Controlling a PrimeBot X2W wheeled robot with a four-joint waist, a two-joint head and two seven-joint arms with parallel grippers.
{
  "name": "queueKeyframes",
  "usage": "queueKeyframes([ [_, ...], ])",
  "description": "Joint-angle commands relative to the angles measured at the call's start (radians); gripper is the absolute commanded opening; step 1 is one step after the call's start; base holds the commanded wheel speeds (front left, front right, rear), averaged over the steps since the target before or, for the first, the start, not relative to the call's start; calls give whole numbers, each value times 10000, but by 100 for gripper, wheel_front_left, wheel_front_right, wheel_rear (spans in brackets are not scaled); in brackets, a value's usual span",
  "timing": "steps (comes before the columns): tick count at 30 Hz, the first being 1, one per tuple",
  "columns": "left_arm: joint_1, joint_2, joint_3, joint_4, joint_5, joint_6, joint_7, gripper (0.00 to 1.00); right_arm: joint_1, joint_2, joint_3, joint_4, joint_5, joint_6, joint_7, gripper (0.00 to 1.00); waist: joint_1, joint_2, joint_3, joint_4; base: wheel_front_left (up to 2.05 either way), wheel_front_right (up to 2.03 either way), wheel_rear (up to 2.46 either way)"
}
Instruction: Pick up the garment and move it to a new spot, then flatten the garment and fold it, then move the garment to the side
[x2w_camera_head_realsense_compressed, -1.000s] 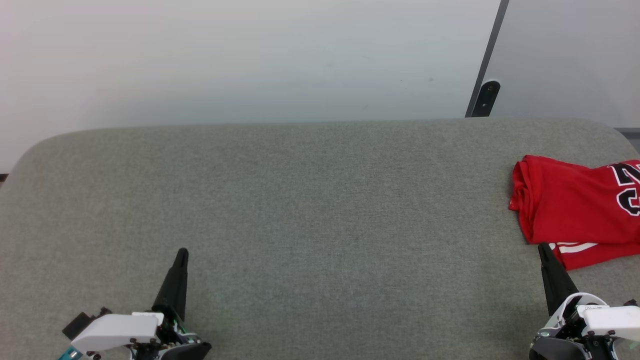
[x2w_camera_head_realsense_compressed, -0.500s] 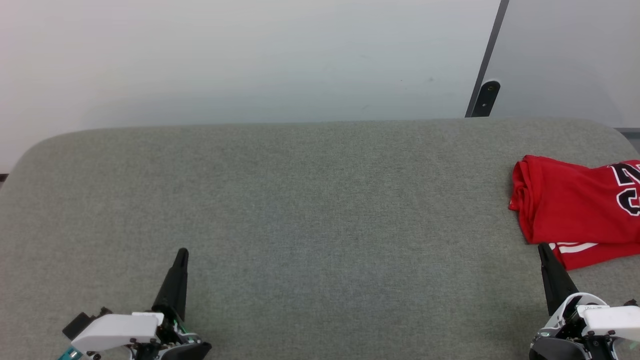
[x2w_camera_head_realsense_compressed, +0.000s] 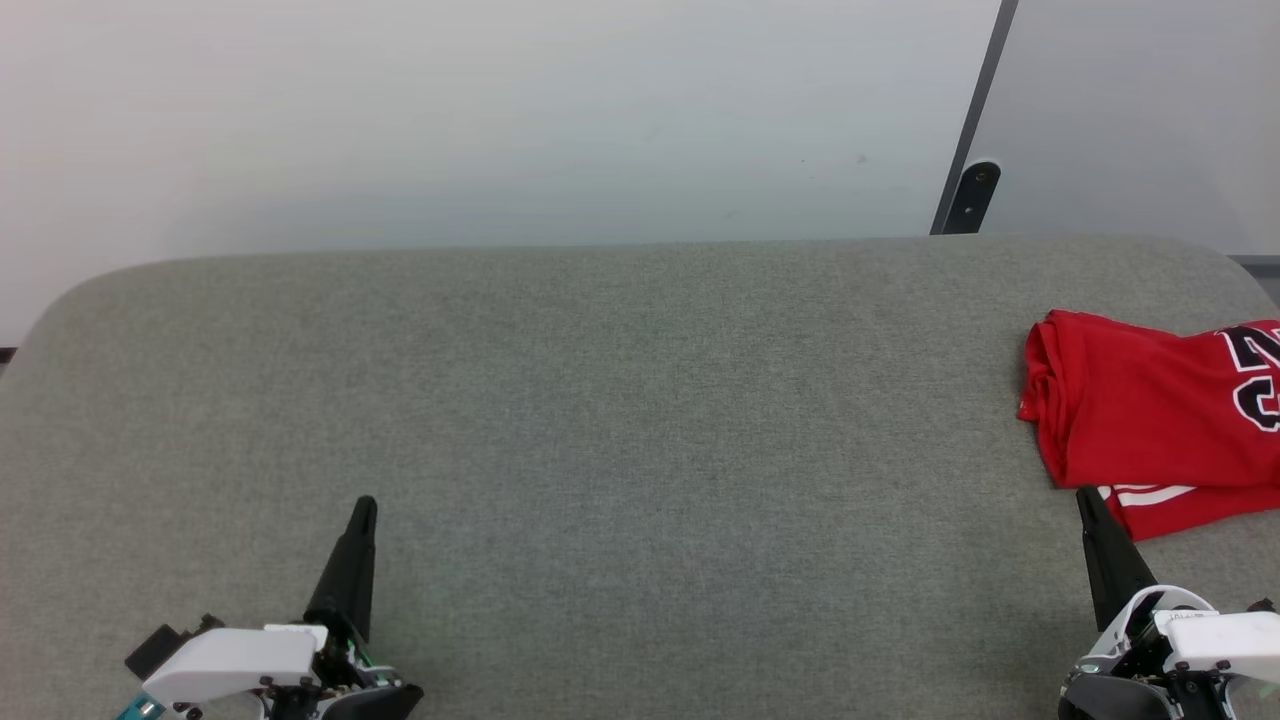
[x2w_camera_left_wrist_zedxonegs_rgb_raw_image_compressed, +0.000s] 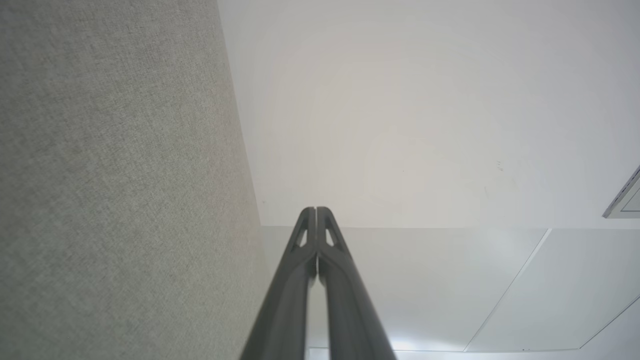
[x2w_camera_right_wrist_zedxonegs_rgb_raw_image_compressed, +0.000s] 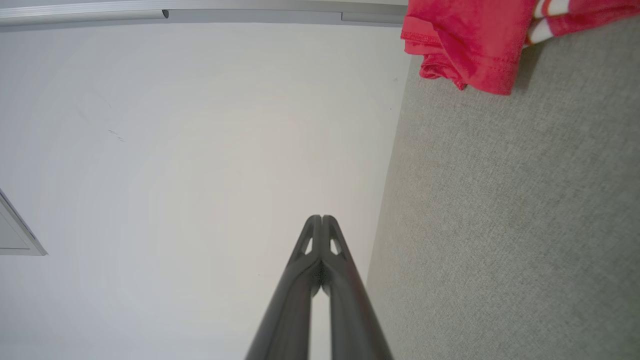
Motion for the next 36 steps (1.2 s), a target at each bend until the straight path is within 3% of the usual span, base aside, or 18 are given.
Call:
queueKeyframes([
  [1,-101,-7,15,10,-34,-57,14,0,-33,28,-2,2,41,-10,-23,0,0,-1,0,0,0,0,0],
  [36,-101,-6,14,9,-36,-57,12,0,-33,28,-1,2,42,-10,-24,0,0,-1,0,0,0,0,0],
])
